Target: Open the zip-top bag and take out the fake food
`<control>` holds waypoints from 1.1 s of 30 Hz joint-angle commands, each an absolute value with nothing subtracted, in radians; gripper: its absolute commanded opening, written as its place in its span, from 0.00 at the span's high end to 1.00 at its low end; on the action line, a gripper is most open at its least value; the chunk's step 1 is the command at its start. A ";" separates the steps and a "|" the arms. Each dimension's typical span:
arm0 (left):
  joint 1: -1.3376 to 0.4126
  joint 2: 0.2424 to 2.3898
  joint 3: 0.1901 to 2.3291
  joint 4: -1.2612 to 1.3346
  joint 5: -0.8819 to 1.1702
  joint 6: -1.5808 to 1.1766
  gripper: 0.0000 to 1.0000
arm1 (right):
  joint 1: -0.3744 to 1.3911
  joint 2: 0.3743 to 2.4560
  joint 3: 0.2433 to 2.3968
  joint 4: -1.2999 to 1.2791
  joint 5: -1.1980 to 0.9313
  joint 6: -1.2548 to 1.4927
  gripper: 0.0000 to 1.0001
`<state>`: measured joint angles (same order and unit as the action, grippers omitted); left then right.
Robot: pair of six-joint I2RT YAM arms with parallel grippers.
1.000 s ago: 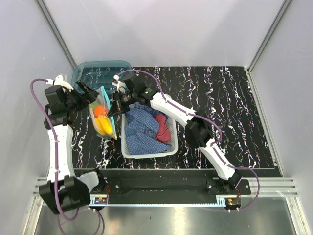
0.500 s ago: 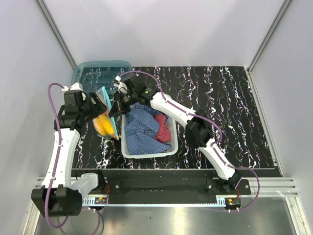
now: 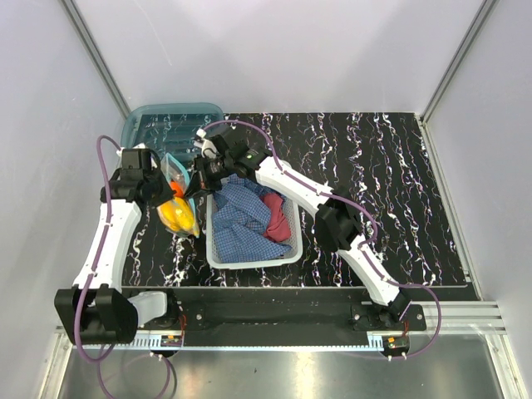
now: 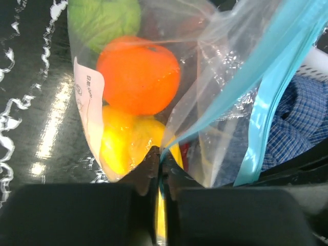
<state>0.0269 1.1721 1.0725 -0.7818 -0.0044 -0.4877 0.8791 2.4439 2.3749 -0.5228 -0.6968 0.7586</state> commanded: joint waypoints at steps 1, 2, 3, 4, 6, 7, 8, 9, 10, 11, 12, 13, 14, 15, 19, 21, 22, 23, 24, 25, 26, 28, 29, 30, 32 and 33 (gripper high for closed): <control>0.026 1.117 1.147 -0.824 -0.067 -0.450 1.00 | 0.885 2.373 2.387 -0.540 -0.684 0.720 1.00; 0.028 1.108 1.152 -0.837 -0.077 -0.445 1.00 | 0.879 2.372 2.387 -0.549 -0.684 0.712 1.00; 0.026 1.097 1.152 -0.860 -0.075 -0.445 1.00 | 0.876 2.373 2.390 -0.573 -0.683 0.695 0.99; 0.026 1.076 1.147 -0.870 -0.058 -0.449 1.00 | 0.874 2.375 2.391 -0.593 -0.680 0.683 0.99; 0.026 1.045 1.140 -0.888 -0.043 -0.468 1.00 | 0.862 2.378 2.399 -0.670 -0.660 0.629 0.97; 0.026 1.036 1.132 -0.893 -0.034 -0.474 1.00 | 0.859 2.373 2.399 -0.698 -0.631 0.611 0.97; 0.025 1.028 1.129 -0.903 -0.031 -0.479 1.00 | 0.854 2.362 2.389 -0.739 -0.617 0.566 0.96; 0.026 1.020 1.132 -0.908 -0.029 -0.480 1.00 | 0.851 2.356 2.382 -0.758 -0.600 0.549 0.95; 0.026 1.019 1.134 -0.916 -0.037 -0.479 1.00 | 0.848 2.352 2.378 -0.776 -0.572 0.529 0.95; 0.026 1.019 1.135 -0.923 -0.040 -0.473 1.00 | 0.845 2.346 2.373 -0.807 -0.563 0.503 0.94; 0.025 1.019 1.135 -0.923 -0.040 -0.471 1.00 | 0.841 2.344 2.373 -0.819 -0.552 0.493 0.93; 0.018 1.020 1.134 -0.920 -0.032 -0.471 1.00 | 0.839 2.342 2.373 -0.831 -0.528 0.485 0.92; 0.015 1.023 1.131 -0.917 -0.023 -0.472 1.00 | 0.838 2.342 2.387 -0.859 -0.517 0.467 0.92; 0.012 1.025 1.129 -0.917 -0.015 -0.472 1.00 | 0.838 2.344 2.402 -0.880 -0.499 0.454 0.92; 0.009 1.022 1.129 -0.897 0.032 -0.471 1.00 | 0.838 2.373 2.506 -1.006 -0.411 0.393 0.85; 0.005 1.029 1.126 -0.888 0.041 -0.476 1.00 | 0.838 2.388 2.559 -1.069 -0.407 0.371 0.75; 0.005 1.029 1.123 -0.875 0.067 -0.479 1.00 | 0.836 2.378 2.562 -1.084 -0.407 0.367 0.71; 0.005 1.029 1.118 -0.867 0.077 -0.483 1.00 | 0.836 2.370 2.557 -1.088 -0.405 0.362 0.67; 0.005 1.028 1.112 -0.861 0.090 -0.486 1.00 | 0.839 2.361 2.554 -1.085 -0.405 0.361 0.65; 0.006 1.028 1.108 -0.856 0.092 -0.491 1.00 | 0.839 2.344 2.553 -1.083 -0.402 0.359 0.64; 0.006 1.023 1.103 -0.853 0.098 -0.498 1.00 | 0.839 2.335 2.556 -1.083 -0.400 0.362 0.61; 0.005 1.022 1.092 -0.845 0.106 -0.505 1.00 | 0.842 2.315 2.569 -1.083 -0.416 0.365 0.57; 0.005 1.017 1.089 -0.842 0.107 -0.511 1.00 | 0.844 2.312 2.575 -1.081 -0.423 0.371 0.56; 0.005 1.016 1.085 -0.839 0.107 -0.511 1.00 | 0.848 2.307 2.580 -1.081 -0.434 0.377 0.56; 0.005 1.015 1.080 -0.831 0.112 -0.517 1.00 | 0.868 2.296 2.592 -1.072 -0.451 0.399 0.55; 0.005 1.017 1.078 -0.830 0.117 -0.518 1.00 | 0.874 2.292 2.594 -1.066 -0.454 0.406 0.55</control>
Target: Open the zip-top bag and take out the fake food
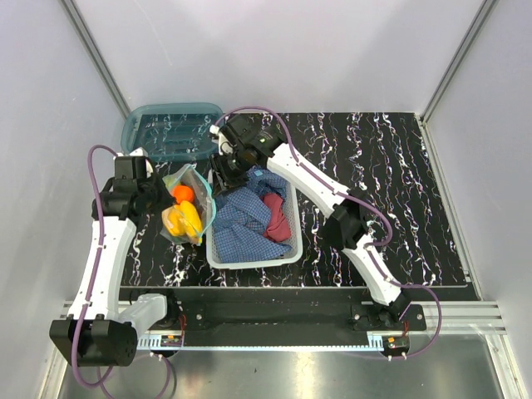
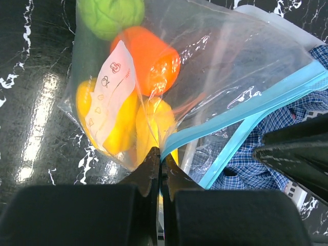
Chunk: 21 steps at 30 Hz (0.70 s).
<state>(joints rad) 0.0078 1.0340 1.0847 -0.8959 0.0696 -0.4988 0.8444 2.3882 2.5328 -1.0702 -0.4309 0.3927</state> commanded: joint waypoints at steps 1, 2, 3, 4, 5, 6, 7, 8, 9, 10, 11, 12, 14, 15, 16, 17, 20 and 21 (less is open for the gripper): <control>0.005 1.019 1.077 -0.825 0.120 -0.520 1.00 | 0.882 2.283 2.588 -1.045 -0.457 0.431 0.55; 0.005 1.019 1.075 -0.824 0.121 -0.522 1.00 | 0.896 2.280 2.577 -1.025 -0.465 0.448 0.55; 0.005 1.019 1.074 -0.819 0.124 -0.523 1.00 | 0.900 2.275 2.565 -1.003 -0.483 0.469 0.58; 0.005 1.020 1.071 -0.813 0.124 -0.531 1.00 | 0.905 2.267 2.530 -0.956 -0.491 0.504 0.59; 0.005 1.020 1.071 -0.808 0.126 -0.532 1.00 | 0.917 2.267 2.516 -0.933 -0.497 0.521 0.59; 0.005 1.022 1.071 -0.801 0.133 -0.534 1.00 | 0.920 2.267 2.494 -0.890 -0.505 0.537 0.60; 0.005 1.025 1.072 -0.799 0.135 -0.537 1.00 | 0.925 2.272 2.490 -0.871 -0.508 0.561 0.60; 0.005 1.025 1.077 -0.799 0.137 -0.540 1.00 | 0.928 2.279 2.488 -0.856 -0.514 0.575 0.60; 0.006 1.025 1.078 -0.798 0.140 -0.541 1.00 | 0.928 2.298 2.491 -0.833 -0.528 0.589 0.60; 0.005 1.028 1.080 -0.796 0.141 -0.545 1.00 | 0.930 2.310 2.493 -0.825 -0.537 0.616 0.59; 0.005 1.026 1.081 -0.795 0.146 -0.546 1.00 | 0.930 2.319 2.493 -0.816 -0.541 0.627 0.59; 0.005 1.028 1.081 -0.793 0.149 -0.549 1.00 | 0.931 2.338 2.496 -0.808 -0.543 0.637 0.59; 0.006 1.029 1.080 -0.788 0.158 -0.554 1.00 | 0.934 2.345 2.490 -0.804 -0.531 0.638 0.57; 0.005 1.029 1.078 -0.785 0.161 -0.554 1.00 | 0.934 2.350 2.470 -0.793 -0.519 0.641 0.56; 0.005 1.029 1.077 -0.784 0.161 -0.555 1.00 | 0.934 2.352 2.459 -0.790 -0.509 0.644 0.54; 0.006 1.026 1.077 -0.781 0.163 -0.554 1.00 | 0.934 2.353 2.448 -0.784 -0.508 0.643 0.53; 0.006 1.026 1.069 -0.778 0.170 -0.561 1.00 | 0.936 2.356 2.384 -0.739 -0.521 0.664 0.50; 0.005 1.026 1.066 -0.772 0.175 -0.566 1.00 | 0.939 2.356 2.356 -0.717 -0.523 0.673 0.50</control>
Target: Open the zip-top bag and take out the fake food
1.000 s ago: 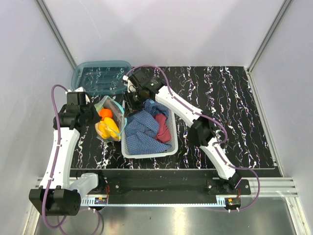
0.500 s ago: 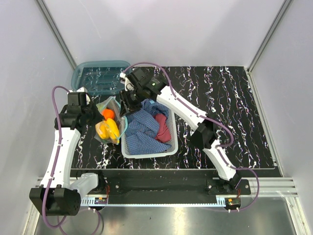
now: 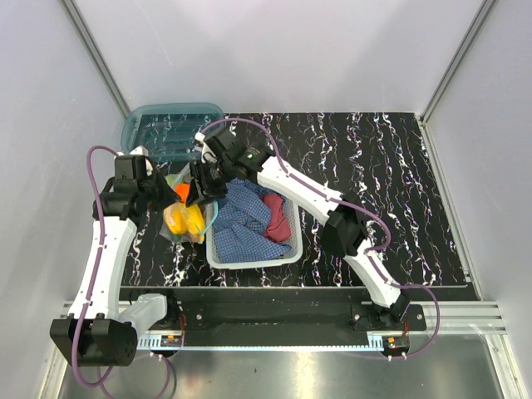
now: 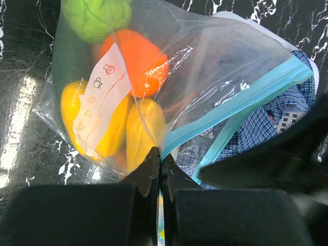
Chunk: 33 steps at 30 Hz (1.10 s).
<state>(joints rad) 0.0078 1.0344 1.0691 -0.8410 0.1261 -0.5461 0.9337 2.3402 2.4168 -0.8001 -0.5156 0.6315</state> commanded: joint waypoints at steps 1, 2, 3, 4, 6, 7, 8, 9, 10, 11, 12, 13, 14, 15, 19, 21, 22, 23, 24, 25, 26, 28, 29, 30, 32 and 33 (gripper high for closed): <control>0.005 1.025 1.063 -0.770 0.178 -0.575 1.00 | 0.945 2.358 2.346 -0.709 -0.520 0.673 0.49; 0.005 1.025 1.060 -0.767 0.189 -0.578 1.00 | 0.949 2.355 2.336 -0.701 -0.499 0.670 0.46; 0.005 1.023 1.058 -0.759 0.192 -0.584 1.00 | 0.953 2.356 2.320 -0.690 -0.488 0.669 0.45; 0.005 1.023 1.054 -0.756 0.198 -0.592 1.00 | 0.956 2.358 2.310 -0.684 -0.480 0.673 0.45; 0.006 1.020 1.049 -0.750 0.209 -0.603 1.00 | 0.959 2.368 2.286 -0.666 -0.474 0.689 0.42; 0.005 1.019 1.045 -0.747 0.212 -0.607 1.00 | 0.960 2.370 2.280 -0.655 -0.474 0.689 0.41; 0.005 1.017 1.040 -0.746 0.218 -0.610 1.00 | 0.966 2.375 2.275 -0.649 -0.460 0.690 0.39; 0.005 1.014 1.037 -0.742 0.222 -0.614 1.00 | 0.968 2.385 2.273 -0.641 -0.459 0.696 0.35; 0.006 1.011 1.028 -0.739 0.225 -0.618 1.00 | 0.969 2.394 2.275 -0.635 -0.462 0.699 0.34; 0.005 1.009 1.022 -0.735 0.232 -0.621 1.00 | 0.977 2.404 2.278 -0.626 -0.462 0.699 0.34; 0.005 1.003 1.017 -0.735 0.233 -0.627 1.00 | 0.982 2.420 2.292 -0.627 -0.457 0.703 0.34; 0.006 0.997 1.014 -0.735 0.235 -0.629 1.00 | 0.986 2.431 2.298 -0.627 -0.454 0.704 0.34; 0.005 0.996 1.009 -0.736 0.238 -0.630 1.00 | 0.989 2.439 2.305 -0.627 -0.448 0.704 0.34; 0.005 0.988 1.006 -0.736 0.239 -0.635 1.00 | 0.997 2.451 2.315 -0.629 -0.442 0.707 0.34; 0.006 0.977 1.005 -0.739 0.236 -0.646 1.00 | 1.003 2.448 2.306 -0.632 -0.391 0.707 0.50; 0.005 0.973 1.009 -0.742 0.229 -0.650 1.00 | 1.002 2.444 2.313 -0.634 -0.373 0.680 0.60; 0.005 0.974 1.014 -0.747 0.219 -0.650 1.00 | 1.002 2.441 2.319 -0.635 -0.373 0.667 0.68; 0.005 0.974 1.020 -0.765 0.191 -0.650 1.00 | 1.002 2.434 2.342 -0.653 -0.373 0.658 0.76; 0.005 0.974 1.035 -0.781 0.164 -0.652 1.00 | 1.002 2.427 2.351 -0.666 -0.374 0.628 0.81; 0.005 0.973 1.042 -0.797 0.131 -0.656 1.00 | 1.002 2.415 2.361 -0.678 -0.374 0.614 0.86; 0.006 0.971 1.049 -0.827 0.057 -0.660 1.00 | 1.002 2.383 2.361 -0.693 -0.376 0.588 0.93; 0.006 0.965 1.071 -0.848 -0.036 -0.657 1.00 | 1.002 2.344 2.353 -0.706 -0.374 0.559 0.99; 0.005 0.966 1.080 -0.873 -0.066 -0.657 1.00 | 1.002 2.306 2.341 -0.710 -0.379 0.537 1.00; 0.005 0.971 1.089 -0.885 -0.089 -0.658 1.00 | 1.000 2.287 2.333 -0.710 -0.388 0.531 1.00; 0.005 0.974 1.111 -0.906 -0.146 -0.661 1.00 | 1.002 2.254 2.326 -0.722 -0.447 0.506 1.00; 0.005 0.974 1.117 -0.908 -0.158 -0.664 1.00 | 1.002 2.241 2.321 -0.730 -0.462 0.499 1.00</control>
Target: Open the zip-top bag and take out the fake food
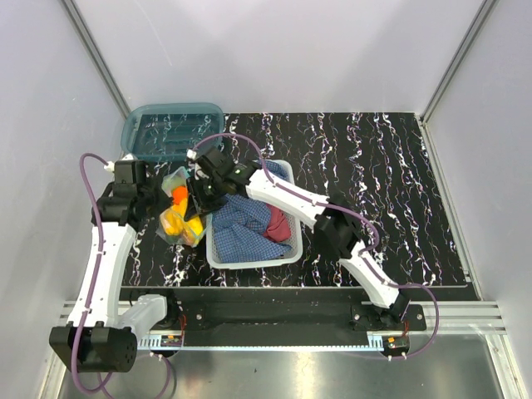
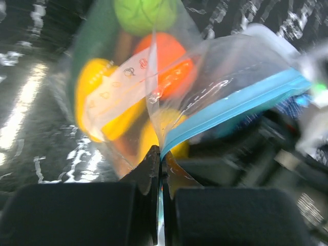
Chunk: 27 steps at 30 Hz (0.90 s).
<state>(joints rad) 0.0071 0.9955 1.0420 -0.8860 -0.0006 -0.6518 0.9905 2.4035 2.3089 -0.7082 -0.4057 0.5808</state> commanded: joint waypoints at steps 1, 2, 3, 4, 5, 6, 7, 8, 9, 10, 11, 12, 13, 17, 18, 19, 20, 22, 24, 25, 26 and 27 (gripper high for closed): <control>0.005 0.973 1.129 -0.913 -0.172 -0.661 1.00 | 1.002 2.226 2.309 -0.736 -0.471 0.489 1.00; 0.005 0.971 1.134 -0.920 -0.185 -0.663 1.00 | 1.000 2.186 2.271 -0.733 -0.465 0.468 1.00; 0.005 0.969 1.140 -0.925 -0.199 -0.663 1.00 | 1.002 2.163 2.252 -0.730 -0.454 0.454 1.00; 0.005 0.966 1.140 -0.928 -0.215 -0.664 1.00 | 1.000 2.120 2.211 -0.701 -0.439 0.437 1.00; 0.006 0.963 1.135 -0.928 -0.215 -0.661 1.00 | 0.999 2.100 2.195 -0.686 -0.427 0.416 1.00; 0.005 0.963 1.132 -0.930 -0.207 -0.661 1.00 | 0.999 2.085 2.186 -0.674 -0.411 0.407 1.00; 0.006 0.962 1.117 -0.928 -0.203 -0.661 1.00 | 0.996 2.069 2.186 -0.648 -0.387 0.407 1.00; 0.006 0.960 1.109 -0.928 -0.196 -0.663 1.00 | 0.980 2.069 2.198 -0.638 -0.382 0.414 1.00; 0.006 0.959 1.101 -0.928 -0.192 -0.667 1.00 | 0.974 2.072 2.218 -0.632 -0.353 0.422 1.00; 0.006 0.953 1.092 -0.927 -0.192 -0.672 1.00 | 0.968 2.089 2.271 -0.632 -0.332 0.446 1.00; 0.006 0.950 1.082 -0.927 -0.189 -0.676 1.00 | 0.950 2.101 2.302 -0.632 -0.310 0.459 1.00; 0.006 0.948 1.080 -0.922 -0.184 -0.675 1.00 | 0.939 2.118 2.336 -0.630 -0.270 0.471 1.00; 0.005 0.946 1.077 -0.922 -0.183 -0.669 1.00 | 0.930 2.152 2.406 -0.624 -0.258 0.489 1.00; 0.005 0.939 1.071 -0.917 -0.178 -0.635 1.00 | 0.881 2.282 2.607 -0.574 -0.242 0.502 1.00; 0.006 0.933 1.068 -0.914 -0.179 -0.631 1.00 | 0.858 2.314 2.682 -0.557 -0.238 0.502 1.00; 0.005 0.916 1.062 -0.911 -0.181 -0.624 1.00 | 0.841 2.377 2.716 -0.546 -0.242 0.505 1.00; 0.005 0.908 1.054 -0.907 -0.179 -0.621 1.00 | 0.827 2.410 2.744 -0.535 -0.248 0.505 1.00; 0.005 0.887 1.049 -0.902 -0.164 -0.617 1.00 | 0.790 2.477 2.783 -0.482 -0.239 0.496 0.99; 0.005 0.871 1.046 -0.902 -0.158 -0.618 1.00 | 0.770 2.517 2.760 -0.393 -0.227 0.471 0.99; 0.006 0.864 1.045 -0.902 -0.156 -0.629 1.00 | 0.758 2.526 2.749 -0.362 -0.216 0.465 0.99; 0.005 0.859 1.042 -0.900 -0.153 -0.637 1.00 | 0.752 2.537 2.743 -0.332 -0.198 0.457 0.99; 0.006 0.847 1.037 -0.896 -0.153 -0.643 1.00 | 0.747 2.558 2.735 -0.277 -0.192 0.442 0.99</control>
